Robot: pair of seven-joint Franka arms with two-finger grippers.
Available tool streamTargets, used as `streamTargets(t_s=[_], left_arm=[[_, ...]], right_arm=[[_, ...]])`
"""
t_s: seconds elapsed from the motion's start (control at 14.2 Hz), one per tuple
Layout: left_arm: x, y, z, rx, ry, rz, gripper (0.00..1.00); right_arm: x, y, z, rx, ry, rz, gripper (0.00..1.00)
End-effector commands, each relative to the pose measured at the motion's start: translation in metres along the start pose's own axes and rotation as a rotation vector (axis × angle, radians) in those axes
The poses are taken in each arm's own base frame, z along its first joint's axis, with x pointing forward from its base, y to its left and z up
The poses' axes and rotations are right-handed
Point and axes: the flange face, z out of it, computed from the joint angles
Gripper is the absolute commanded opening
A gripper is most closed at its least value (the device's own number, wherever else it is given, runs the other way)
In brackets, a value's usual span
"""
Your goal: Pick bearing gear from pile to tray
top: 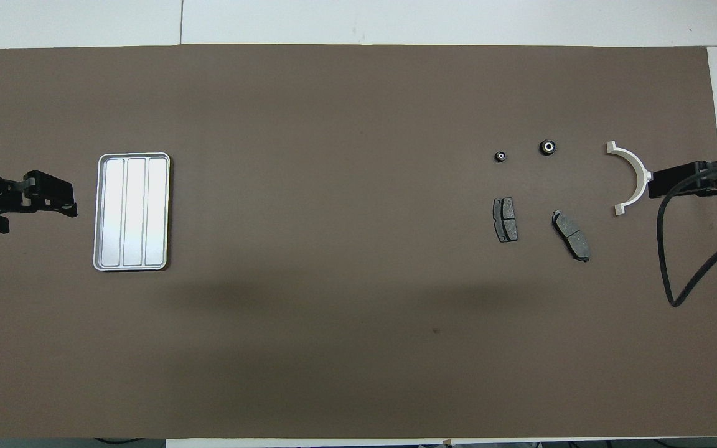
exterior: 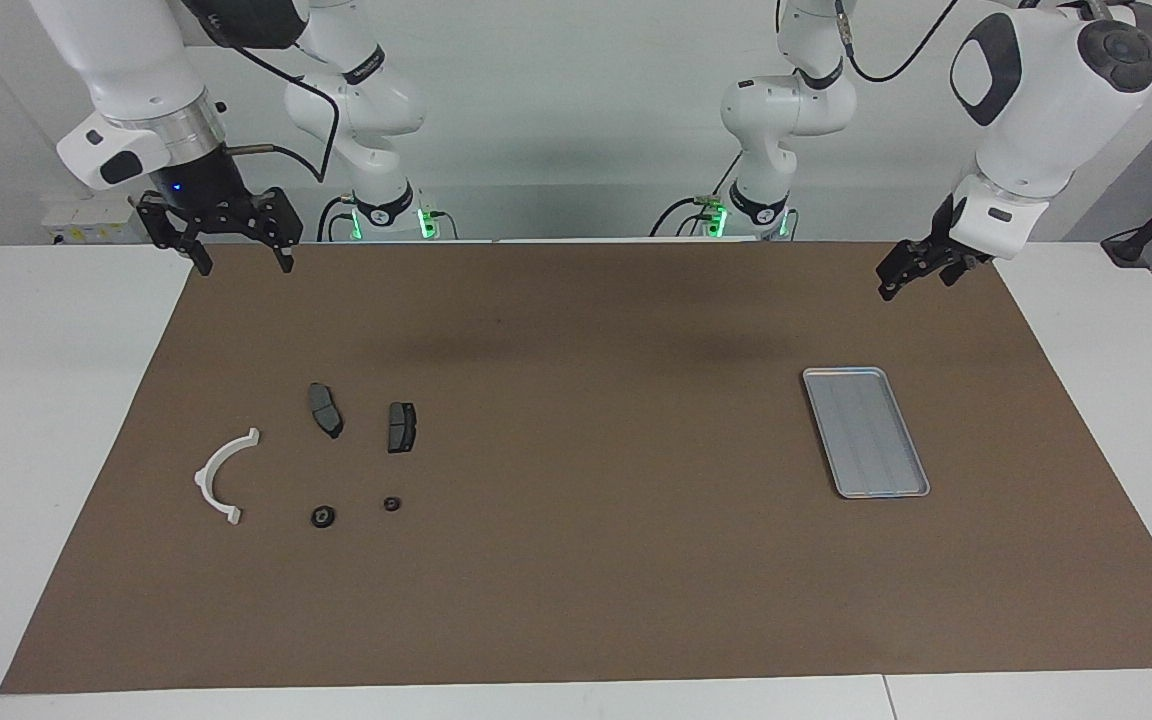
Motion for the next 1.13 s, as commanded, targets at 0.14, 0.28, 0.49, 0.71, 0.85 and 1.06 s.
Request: streamTargets(t_s=[0.14,0.28,0.49,0.71,0.85,1.06], left_arm=[[-0.007,-0.001,-0.002,-0.011,0.01,0.006,1.0],[-0.007,-0.001,-0.002,-0.011,0.01,0.006,1.0],[-0.007,-0.001,-0.002,-0.011,0.01,0.006,1.0],[-0.007,-0.001,-0.002,-0.011,0.01,0.006,1.0],[-0.007,-0.001,-0.002,-0.011,0.01,0.006,1.0],[-0.007,-0.001,-0.002,-0.011,0.01,0.006,1.0]], right_arm=[[-0.007,0.0,-0.003,0.019,-0.008,-0.018,1.0],[-0.007,0.001,-0.003,0.019,-0.007,-0.015,1.0],[-0.007,0.006,-0.003,0.02,-0.008,-0.006,1.0],[-0.007,0.008,-0.003,0.022,-0.007,-0.004,1.0],[-0.008,0.006,-0.004,0.02,-0.005,-0.007,1.0],[-0.009,0.01,-0.007,0.019,0.001,-0.003,1.0]])
